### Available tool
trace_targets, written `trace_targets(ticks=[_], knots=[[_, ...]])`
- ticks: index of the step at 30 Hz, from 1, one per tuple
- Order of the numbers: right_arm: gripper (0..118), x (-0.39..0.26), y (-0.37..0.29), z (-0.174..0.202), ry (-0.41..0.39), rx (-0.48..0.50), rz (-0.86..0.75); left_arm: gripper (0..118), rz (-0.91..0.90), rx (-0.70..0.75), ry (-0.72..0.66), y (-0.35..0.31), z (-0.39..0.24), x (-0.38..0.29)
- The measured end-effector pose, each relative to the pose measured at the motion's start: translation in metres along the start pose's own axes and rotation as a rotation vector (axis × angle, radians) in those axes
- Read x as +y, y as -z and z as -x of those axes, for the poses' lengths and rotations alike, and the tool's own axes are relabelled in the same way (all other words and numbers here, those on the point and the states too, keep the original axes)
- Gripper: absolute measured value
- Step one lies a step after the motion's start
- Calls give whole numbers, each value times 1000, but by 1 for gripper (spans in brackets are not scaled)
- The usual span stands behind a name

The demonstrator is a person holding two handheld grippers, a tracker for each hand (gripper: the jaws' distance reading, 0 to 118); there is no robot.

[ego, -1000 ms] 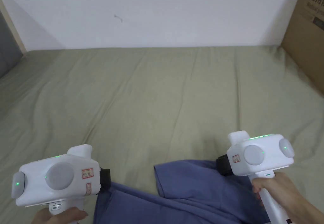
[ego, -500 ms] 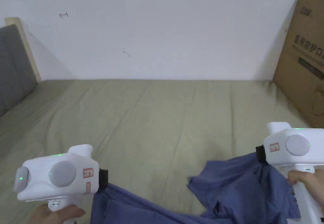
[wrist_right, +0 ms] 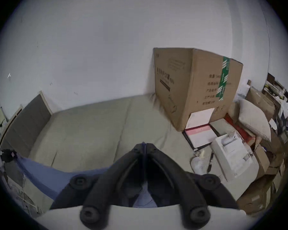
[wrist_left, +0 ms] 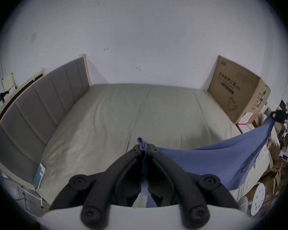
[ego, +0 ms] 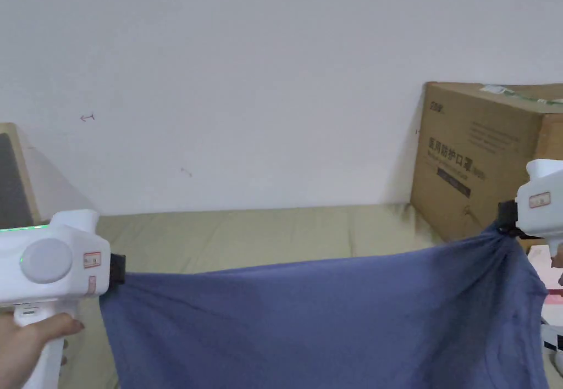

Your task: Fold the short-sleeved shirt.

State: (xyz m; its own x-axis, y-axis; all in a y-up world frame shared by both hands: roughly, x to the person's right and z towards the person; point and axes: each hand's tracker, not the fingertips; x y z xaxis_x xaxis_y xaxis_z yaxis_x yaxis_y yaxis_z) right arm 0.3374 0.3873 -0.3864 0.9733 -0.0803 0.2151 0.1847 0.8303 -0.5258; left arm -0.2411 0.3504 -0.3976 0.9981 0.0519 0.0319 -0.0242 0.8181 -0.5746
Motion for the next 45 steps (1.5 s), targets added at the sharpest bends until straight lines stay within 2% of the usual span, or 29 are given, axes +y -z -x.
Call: trace_targets(ticks=[3,8,13,16,19,23,24,27,28,30,31,35,37,39,43,45], knots=[[2,17,-6,7,-11,-17,-52,5,-47,26,38,-7,-9,22],[2,62,0,23,40,-5,-118,4,-69,88,56,0,-20,71],[2,123,15,44,88,17,-157,4,-162,124,0,4,-13,143],[2,163,21,61,69,17,-205,4,-207,158,15,8,-9,195],[2,203,25,77,101,48,-265,4,-279,192,6,9,-6,244],[2,264,35,100,90,48,-317,4,-340,232,57,13,1,304],[2,275,36,105,108,43,-334,4,-369,235,27,14,3,315],[2,310,35,123,96,48,-371,4,-423,270,14,21,9,349],[2,320,35,128,69,49,-386,4,-414,283,34,26,12,361],[2,331,32,136,89,56,-415,4,-475,313,7,30,13,373],[2,336,32,140,82,59,-420,4,-482,333,36,32,13,379],[2,331,47,153,78,32,-438,4,-572,310,-5,48,17,368],[2,319,64,154,54,42,-426,4,-542,309,16,70,24,352],[2,299,94,156,-1,52,-367,4,-454,332,32,104,30,331],[2,242,179,154,40,50,-207,4,-309,303,-2,186,37,270],[2,204,224,155,8,18,-132,4,-200,320,10,230,37,233]])
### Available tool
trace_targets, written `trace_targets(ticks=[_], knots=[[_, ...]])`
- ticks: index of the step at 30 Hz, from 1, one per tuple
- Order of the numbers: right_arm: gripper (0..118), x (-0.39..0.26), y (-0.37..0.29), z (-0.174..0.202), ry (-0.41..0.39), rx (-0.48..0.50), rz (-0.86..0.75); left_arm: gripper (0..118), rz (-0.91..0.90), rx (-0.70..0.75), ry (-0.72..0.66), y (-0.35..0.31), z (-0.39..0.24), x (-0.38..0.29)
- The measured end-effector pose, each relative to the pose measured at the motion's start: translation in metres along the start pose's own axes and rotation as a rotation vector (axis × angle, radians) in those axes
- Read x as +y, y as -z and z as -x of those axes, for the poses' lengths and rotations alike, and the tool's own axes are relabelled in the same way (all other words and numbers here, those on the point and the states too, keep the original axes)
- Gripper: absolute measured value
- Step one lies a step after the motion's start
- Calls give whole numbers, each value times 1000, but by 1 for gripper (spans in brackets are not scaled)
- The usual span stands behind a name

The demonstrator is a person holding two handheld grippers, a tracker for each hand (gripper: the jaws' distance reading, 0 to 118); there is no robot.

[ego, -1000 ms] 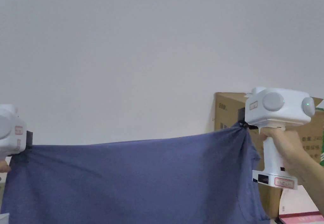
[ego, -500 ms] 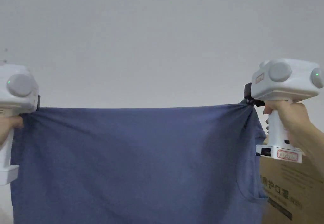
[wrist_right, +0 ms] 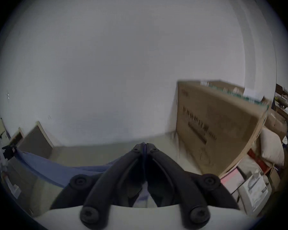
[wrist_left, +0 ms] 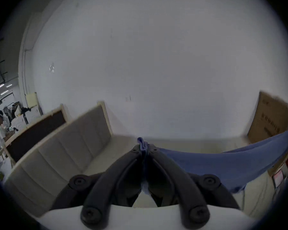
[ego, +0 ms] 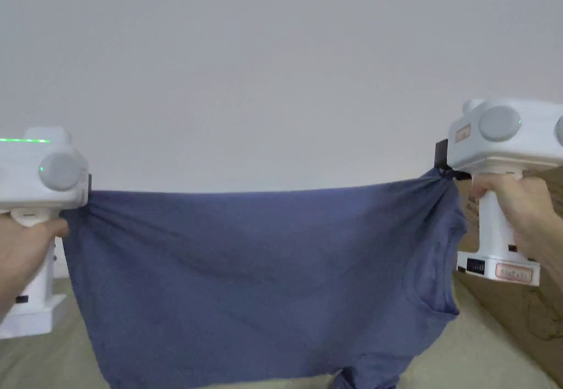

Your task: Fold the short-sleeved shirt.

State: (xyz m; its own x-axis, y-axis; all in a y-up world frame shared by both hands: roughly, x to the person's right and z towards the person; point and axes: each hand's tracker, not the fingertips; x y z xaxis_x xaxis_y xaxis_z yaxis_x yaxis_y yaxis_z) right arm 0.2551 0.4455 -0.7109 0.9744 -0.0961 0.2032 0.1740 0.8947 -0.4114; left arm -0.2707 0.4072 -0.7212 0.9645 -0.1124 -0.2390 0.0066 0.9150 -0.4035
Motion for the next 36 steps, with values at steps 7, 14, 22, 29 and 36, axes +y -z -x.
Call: trace_targets(ticks=[7,14,22,29,36], knots=[[2,-171,115,-10,-35,-77,374,4,301,-16,56,97,-40,-154],[2,-265,153,-33,-35,-94,535,4,457,9,171,126,-49,-249],[2,-318,57,-60,-25,-65,552,4,410,-32,260,18,-2,-322],[2,-391,-101,-91,-20,-48,549,4,427,-79,239,-125,40,-373],[2,-473,-219,-126,-25,-38,611,4,456,-97,212,-242,76,-436]])
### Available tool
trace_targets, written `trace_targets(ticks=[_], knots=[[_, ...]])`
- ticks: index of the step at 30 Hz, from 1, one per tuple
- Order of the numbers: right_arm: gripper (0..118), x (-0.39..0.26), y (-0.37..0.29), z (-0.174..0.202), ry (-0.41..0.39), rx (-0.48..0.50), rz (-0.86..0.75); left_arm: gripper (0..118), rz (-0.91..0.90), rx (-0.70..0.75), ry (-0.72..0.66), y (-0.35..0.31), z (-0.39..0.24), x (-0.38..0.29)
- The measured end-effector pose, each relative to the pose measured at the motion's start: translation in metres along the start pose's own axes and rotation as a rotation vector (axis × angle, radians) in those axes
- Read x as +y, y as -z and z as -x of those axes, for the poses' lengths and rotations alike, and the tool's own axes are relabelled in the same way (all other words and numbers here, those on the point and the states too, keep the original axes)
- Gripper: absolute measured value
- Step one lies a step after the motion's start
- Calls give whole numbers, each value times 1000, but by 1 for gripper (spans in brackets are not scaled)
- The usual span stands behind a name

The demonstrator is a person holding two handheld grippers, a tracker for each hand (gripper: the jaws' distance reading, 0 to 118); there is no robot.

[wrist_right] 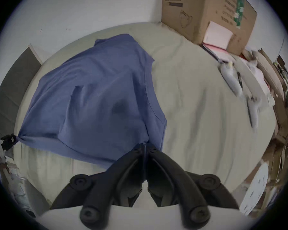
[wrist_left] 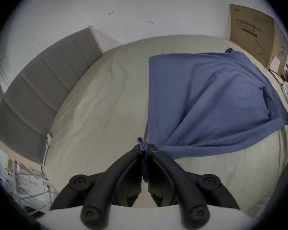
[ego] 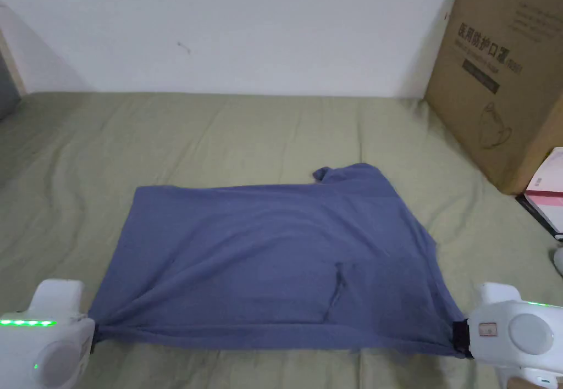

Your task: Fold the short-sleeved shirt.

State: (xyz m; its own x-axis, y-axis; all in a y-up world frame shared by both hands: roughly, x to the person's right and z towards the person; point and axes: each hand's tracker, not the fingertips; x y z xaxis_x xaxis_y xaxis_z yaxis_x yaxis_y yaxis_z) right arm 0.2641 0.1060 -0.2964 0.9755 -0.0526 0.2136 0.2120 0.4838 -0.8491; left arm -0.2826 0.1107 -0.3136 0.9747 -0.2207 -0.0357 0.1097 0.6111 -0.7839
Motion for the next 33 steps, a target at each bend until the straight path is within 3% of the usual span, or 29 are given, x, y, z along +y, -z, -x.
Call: trace_targets(ticks=[6,12,13,14,15,16,17,19,20,23,24,25,26,27,30,33], knots=[[2,-65,-33,-17,15,14,-12,4,23,-8,-41,-44,9,-58],[2,-85,-48,-17,31,34,-24,7,16,-21,-46,-57,12,-78],[3,-85,-51,-14,34,41,-34,15,8,-25,-55,-58,12,-77],[8,-84,-53,-12,25,38,-43,38,4,-27,-77,-61,12,-75],[20,-84,-55,-9,5,33,-52,63,-3,-36,-112,-65,14,-73],[27,-83,-58,-8,-2,21,-62,63,-13,-56,-142,-68,17,-71],[34,-82,-61,-8,3,7,-73,71,-9,-88,-165,-70,20,-69],[69,-80,-67,-9,10,2,-77,99,-9,-127,-195,-74,23,-64],[79,-79,-73,-10,24,11,-95,104,-11,-148,-196,-79,25,-61],[78,-76,-88,-14,60,64,-126,102,-19,-182,-213,-90,27,-56],[74,-77,-94,-13,60,84,-144,94,-21,-203,-215,-93,27,-56],[60,-78,-99,-13,43,87,-167,74,-28,-218,-213,-98,28,-57],[25,-79,-104,-9,10,71,-176,24,-28,-231,-216,-100,27,-59],[5,-81,-106,-4,-31,44,-174,0,-12,-229,-220,-99,26,-62],[0,-84,-109,2,-79,74,-147,0,25,-262,-233,-99,27,-76],[0,-82,-102,2,-48,87,-146,0,4,-210,-234,-98,28,-80]])
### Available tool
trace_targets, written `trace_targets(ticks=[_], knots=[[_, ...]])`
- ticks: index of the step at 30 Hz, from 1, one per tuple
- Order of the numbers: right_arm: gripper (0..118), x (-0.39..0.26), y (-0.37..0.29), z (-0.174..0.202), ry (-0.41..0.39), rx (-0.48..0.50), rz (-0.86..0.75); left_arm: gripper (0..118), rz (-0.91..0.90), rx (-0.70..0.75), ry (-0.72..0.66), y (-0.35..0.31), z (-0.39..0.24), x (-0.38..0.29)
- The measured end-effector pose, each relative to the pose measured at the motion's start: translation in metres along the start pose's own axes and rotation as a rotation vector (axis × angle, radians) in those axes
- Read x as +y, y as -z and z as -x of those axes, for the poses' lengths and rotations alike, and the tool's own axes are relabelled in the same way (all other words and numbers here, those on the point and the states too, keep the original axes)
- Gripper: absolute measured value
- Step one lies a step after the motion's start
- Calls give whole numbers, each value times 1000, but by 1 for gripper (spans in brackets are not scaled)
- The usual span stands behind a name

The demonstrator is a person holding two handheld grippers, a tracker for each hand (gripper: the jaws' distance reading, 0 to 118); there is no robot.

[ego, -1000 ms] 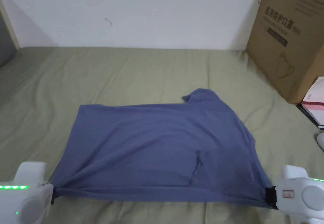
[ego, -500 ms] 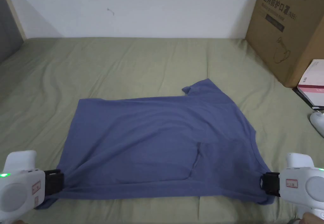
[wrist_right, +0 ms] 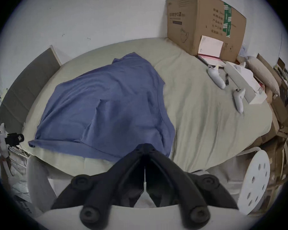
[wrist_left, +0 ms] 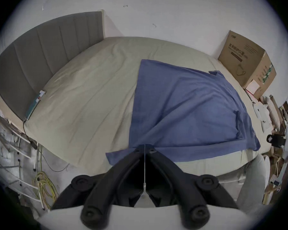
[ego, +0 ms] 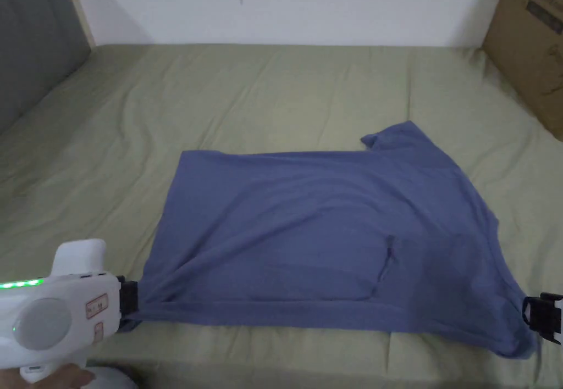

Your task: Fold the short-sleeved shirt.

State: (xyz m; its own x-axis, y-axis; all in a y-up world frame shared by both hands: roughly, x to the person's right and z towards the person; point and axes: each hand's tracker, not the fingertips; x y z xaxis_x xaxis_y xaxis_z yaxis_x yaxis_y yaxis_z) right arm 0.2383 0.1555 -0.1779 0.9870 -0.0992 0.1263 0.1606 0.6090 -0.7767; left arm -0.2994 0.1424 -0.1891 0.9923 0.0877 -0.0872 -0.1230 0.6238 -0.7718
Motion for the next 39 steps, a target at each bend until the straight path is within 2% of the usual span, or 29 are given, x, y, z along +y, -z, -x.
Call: trace_targets(ticks=[1,2,3,4,5,7,9,10,11,12,13,15,16,18,23,24,25,26,27,28,30,31,32,33,34,36,39], knots=[[0,0,2,1,9,-3,0,5,8,-10,-8,1,4,-1],[0,-1,2,2,17,-4,0,39,10,-12,-13,8,11,3],[0,-1,4,1,20,3,3,80,4,-19,-55,10,17,0],[0,-1,6,0,24,5,7,106,18,-22,-71,15,21,-1],[0,-2,7,1,27,8,12,117,49,-31,-88,21,26,-2],[0,-4,10,1,27,16,31,112,57,-46,-113,26,30,-1],[0,-5,14,0,29,22,55,100,126,-62,-136,38,34,0],[0,-6,16,-1,35,28,61,85,147,-68,-144,43,34,-1],[0,-7,17,-1,40,32,68,55,151,-84,-142,50,34,-1],[0,-8,18,-1,45,31,73,29,167,-90,-146,57,33,-3],[0,-9,19,-2,50,30,76,29,202,-74,-124,64,31,-4],[0,-10,19,-3,58,27,85,17,242,-31,-63,69,25,-9],[0,-10,18,-4,61,25,87,16,187,-34,-45,63,20,-7],[0,-10,17,-6,59,16,86,10,193,-56,-54,63,27,-5],[1,-3,18,-10,32,-32,74,9,195,-39,-37,59,19,-3],[10,-1,20,-10,27,-50,78,9,188,-27,-23,58,16,-3],[30,2,24,-11,15,-56,94,9,188,-21,-15,58,15,-3],[67,4,29,-12,-3,-61,115,9,190,-17,-9,57,13,-4],[85,4,34,-13,-9,-61,116,9,192,-14,-8,58,13,-4],[87,4,38,-13,-20,-52,114,9,195,-13,-9,58,13,-4],[87,7,48,-14,-32,-50,163,9,196,-12,-17,58,15,-4],[83,6,53,-14,-36,-46,168,9,195,-14,-21,57,16,-4],[59,3,60,-14,-33,-47,177,9,197,-17,-26,57,16,-4],[27,0,70,-15,-42,-50,202,9,197,-17,-31,56,17,-3],[5,-4,79,-16,-46,-83,273,9,197,-20,-33,55,18,-3],[4,-14,86,-16,-48,-57,279,9,203,-21,-28,55,18,-2],[3,-6,57,-12,-70,-97,169,9,208,-24,-28,52,19,1]])
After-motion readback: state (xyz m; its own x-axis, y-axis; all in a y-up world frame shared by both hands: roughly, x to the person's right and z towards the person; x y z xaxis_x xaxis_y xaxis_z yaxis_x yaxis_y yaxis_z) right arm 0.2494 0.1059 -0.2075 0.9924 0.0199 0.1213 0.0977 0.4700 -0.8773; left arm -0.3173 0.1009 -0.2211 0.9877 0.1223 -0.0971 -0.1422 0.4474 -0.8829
